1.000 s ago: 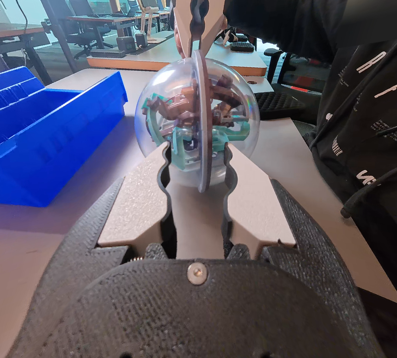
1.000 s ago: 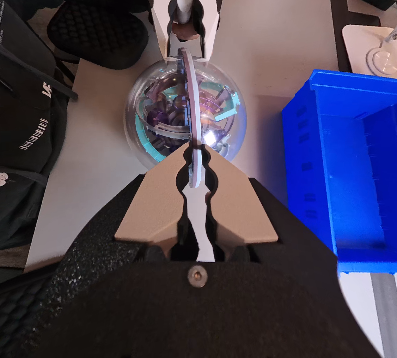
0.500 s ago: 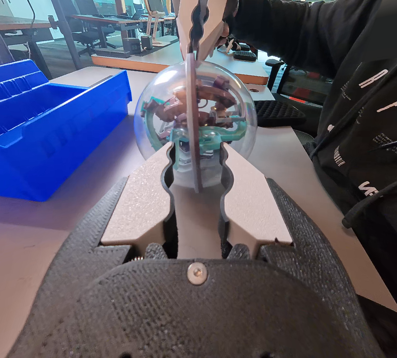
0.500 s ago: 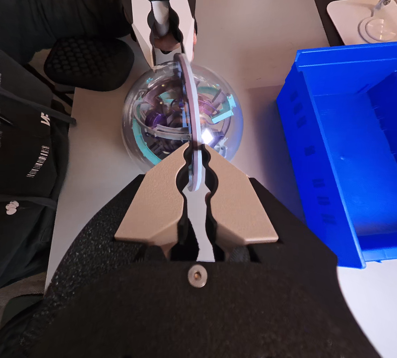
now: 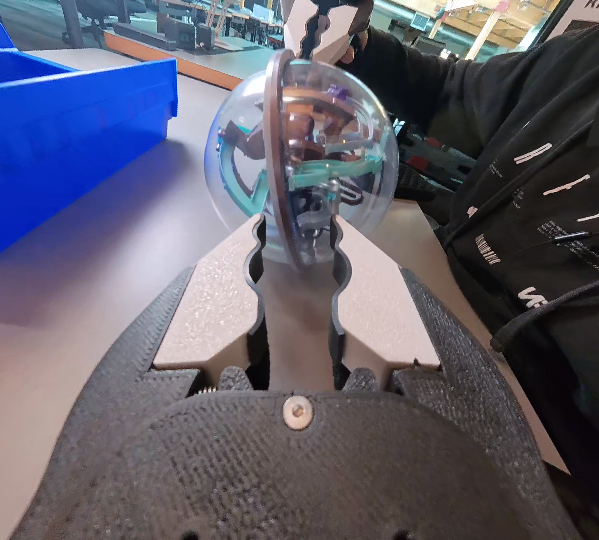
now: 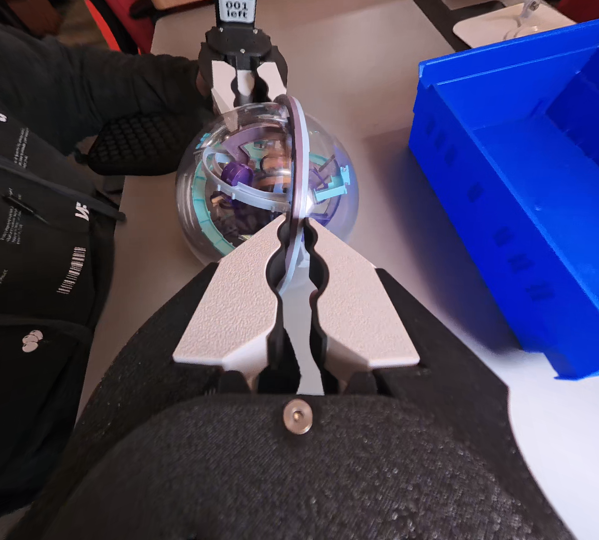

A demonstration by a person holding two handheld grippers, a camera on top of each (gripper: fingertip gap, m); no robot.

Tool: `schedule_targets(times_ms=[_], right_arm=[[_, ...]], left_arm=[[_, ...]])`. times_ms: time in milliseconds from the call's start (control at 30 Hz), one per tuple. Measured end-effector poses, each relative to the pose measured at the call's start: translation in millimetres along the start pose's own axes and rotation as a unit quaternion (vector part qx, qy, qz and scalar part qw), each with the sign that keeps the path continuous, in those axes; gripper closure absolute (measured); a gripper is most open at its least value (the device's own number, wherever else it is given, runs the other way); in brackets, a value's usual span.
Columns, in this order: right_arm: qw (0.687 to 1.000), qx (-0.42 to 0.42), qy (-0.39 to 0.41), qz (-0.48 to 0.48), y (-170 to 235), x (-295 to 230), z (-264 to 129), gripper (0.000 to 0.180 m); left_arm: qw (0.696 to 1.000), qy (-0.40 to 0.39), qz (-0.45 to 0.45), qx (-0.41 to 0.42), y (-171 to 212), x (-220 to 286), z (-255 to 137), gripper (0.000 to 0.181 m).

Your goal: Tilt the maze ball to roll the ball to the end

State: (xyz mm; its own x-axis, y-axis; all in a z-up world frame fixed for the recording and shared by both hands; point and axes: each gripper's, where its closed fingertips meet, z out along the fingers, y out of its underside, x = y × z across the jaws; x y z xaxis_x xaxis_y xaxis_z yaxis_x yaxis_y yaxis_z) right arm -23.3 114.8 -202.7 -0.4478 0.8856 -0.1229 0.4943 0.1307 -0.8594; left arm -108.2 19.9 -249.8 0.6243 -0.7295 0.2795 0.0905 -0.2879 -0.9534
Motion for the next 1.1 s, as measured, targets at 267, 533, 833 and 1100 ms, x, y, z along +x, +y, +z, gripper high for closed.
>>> schedule_targets(times_ms=[267, 533, 833, 1100], right_arm=[[0.996, 0.068, 0.016, 0.057, 15.9, 4.6, -11.2, 0.175], [0.97, 0.147, 0.021, 0.193, 40.0, 15.3, -18.6, 0.175], [0.938, 0.194, 0.045, 0.283, 59.0, 18.0, -21.3, 0.175], [0.95, 0.146, 0.046, 0.274, 72.9, 6.9, -8.4, 0.175]], left_arm=[[0.996, 0.012, -0.038, -0.084, 29.5, 4.8, 13.3, 0.144], [0.994, 0.019, -0.063, -0.09, 30.8, 4.4, 25.5, 0.144], [0.994, 0.004, -0.081, -0.076, 23.0, -1.9, 29.9, 0.17], [0.991, -0.033, -0.123, -0.03, -0.3, -28.9, 18.4, 0.173]])
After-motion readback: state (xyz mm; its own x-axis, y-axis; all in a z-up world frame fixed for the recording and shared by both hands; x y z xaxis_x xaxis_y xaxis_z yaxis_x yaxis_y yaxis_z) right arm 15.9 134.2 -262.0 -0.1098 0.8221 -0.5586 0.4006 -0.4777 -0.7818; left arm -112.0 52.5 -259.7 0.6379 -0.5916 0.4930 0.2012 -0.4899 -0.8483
